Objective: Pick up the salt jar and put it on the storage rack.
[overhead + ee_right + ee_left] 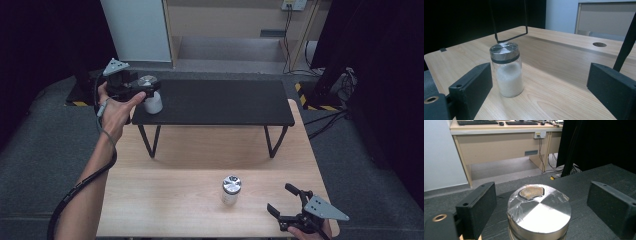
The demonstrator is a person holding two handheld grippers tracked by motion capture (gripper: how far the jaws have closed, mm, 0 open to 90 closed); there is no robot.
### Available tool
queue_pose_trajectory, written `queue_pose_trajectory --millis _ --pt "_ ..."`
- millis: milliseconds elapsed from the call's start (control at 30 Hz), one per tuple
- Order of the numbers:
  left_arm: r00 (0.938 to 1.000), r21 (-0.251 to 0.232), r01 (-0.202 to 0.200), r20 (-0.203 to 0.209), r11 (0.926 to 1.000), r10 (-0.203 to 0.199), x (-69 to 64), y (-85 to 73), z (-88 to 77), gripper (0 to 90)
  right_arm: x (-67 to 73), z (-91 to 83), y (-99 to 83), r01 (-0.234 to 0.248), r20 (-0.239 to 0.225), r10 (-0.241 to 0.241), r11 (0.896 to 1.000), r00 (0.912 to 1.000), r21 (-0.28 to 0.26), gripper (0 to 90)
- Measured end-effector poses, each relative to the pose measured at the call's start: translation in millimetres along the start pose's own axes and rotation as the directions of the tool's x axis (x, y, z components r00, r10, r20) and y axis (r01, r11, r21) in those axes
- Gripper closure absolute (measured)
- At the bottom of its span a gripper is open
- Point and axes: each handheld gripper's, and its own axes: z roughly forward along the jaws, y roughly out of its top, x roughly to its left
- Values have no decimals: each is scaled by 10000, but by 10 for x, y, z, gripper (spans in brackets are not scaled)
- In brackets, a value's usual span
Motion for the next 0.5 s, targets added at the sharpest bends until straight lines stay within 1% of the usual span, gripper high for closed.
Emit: queue_pose_trajectory --millis 100,167,267,500 --pt "10000 -49 -52 28 10000 53 0 30 -59 69 -1 -1 -1 5 -2 -5 10000 10000 -8 63" --pt "9999 -78 -52 119 10000 53 5 43 -105 67 0 1 1 14 -16 -14 10000 10000 -2 63" --pt "9996 21 -223 191 9997 223 -8 70 -175 60 2 4 1 18 -36 -18 10000 10000 -21 63" --pt "9988 -63 -303 391 9995 305 -27 145 -370 42 10 12 8 43 -110 -43 10000 9999 8 63"
